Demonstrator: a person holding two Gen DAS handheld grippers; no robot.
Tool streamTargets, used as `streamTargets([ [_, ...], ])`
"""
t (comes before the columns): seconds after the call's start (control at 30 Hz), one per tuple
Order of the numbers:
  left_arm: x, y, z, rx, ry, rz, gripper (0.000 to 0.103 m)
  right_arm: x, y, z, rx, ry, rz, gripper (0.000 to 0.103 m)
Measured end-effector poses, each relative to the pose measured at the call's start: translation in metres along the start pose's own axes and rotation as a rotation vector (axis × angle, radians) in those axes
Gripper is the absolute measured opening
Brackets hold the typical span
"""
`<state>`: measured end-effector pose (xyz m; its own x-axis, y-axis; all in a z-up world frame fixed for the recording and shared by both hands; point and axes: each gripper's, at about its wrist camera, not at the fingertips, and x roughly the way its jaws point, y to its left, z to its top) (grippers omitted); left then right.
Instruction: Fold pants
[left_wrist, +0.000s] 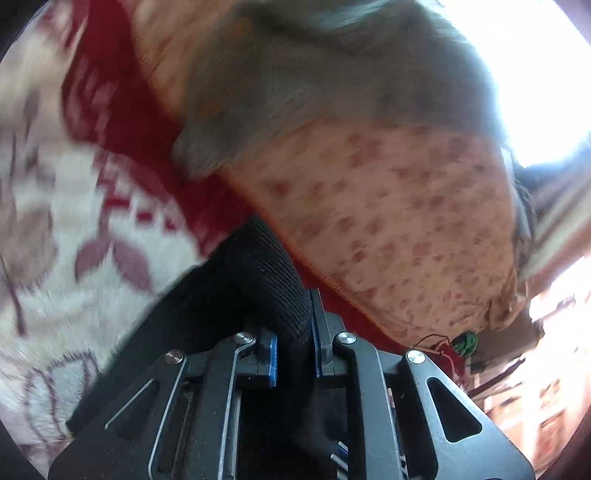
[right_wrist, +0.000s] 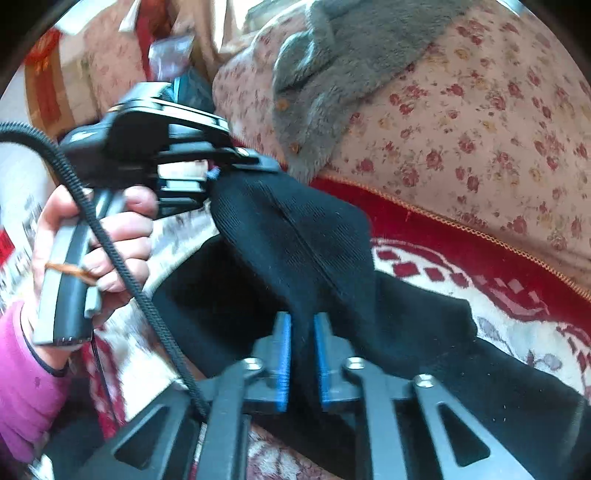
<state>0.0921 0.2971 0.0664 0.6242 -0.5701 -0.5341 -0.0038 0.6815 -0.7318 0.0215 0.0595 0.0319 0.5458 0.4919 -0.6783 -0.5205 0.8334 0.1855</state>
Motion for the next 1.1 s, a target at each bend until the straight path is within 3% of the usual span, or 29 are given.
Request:
streamTargets([
  [0.1,-0.023,-0.03,0.0,0.093,-0.05,0.006,0.012,-0.019,-0.008,0.008,0.043,-0.063,0.017,0.006],
  [0.23,-0.046,-0.03,-0.018,0.147,-0.109,0.059,0.012,-0.038,-0.009,0.012,0.056,-0.089,0.084,0.006],
  [0.33,-0.038,0.009,-0.034,0.093,-0.099,0.242,0.012,-0.018,0.0,0.0,0.046,-0.002,0.142,0.007],
  [0.4,-0.019,0.058,-0.045,-0.063,-0.008,0.341,0.012,0.005,0.008,-0.013,0.036,0.067,0.146,0.007],
  [0.47,-0.016,0.082,-0.052,-0.137,0.021,0.331,0.012,0.016,0.011,-0.021,0.047,0.11,0.157,0.007],
  [0.6,-0.04,0.058,-0.061,-0.042,-0.072,0.288,0.012,-0.002,0.014,-0.016,0.006,0.078,0.179,0.007],
  [0.7,-0.031,0.055,-0.061,-0.013,-0.064,0.365,0.012,0.005,0.011,-0.017,0.009,0.104,0.19,0.007],
  [0.8,-0.018,0.077,-0.068,-0.115,-0.016,0.395,0.015,0.02,0.008,-0.029,0.058,0.168,0.2,0.007],
  [0.9,-0.024,0.071,-0.074,-0.064,-0.038,0.44,0.024,0.013,-0.002,-0.029,0.115,0.164,0.252,0.022],
  [0.97,-0.031,0.064,-0.075,-0.054,-0.053,0.484,0.03,0.005,-0.01,-0.028,0.157,0.164,0.278,0.043],
  [1.03,-0.037,0.054,-0.079,-0.025,-0.072,0.542,0.032,-0.01,-0.022,-0.03,0.197,0.14,0.308,0.043],
  [1.1,-0.049,0.046,-0.086,0.01,-0.102,0.575,0.032,-0.029,-0.034,-0.036,0.221,0.101,0.283,0.043],
])
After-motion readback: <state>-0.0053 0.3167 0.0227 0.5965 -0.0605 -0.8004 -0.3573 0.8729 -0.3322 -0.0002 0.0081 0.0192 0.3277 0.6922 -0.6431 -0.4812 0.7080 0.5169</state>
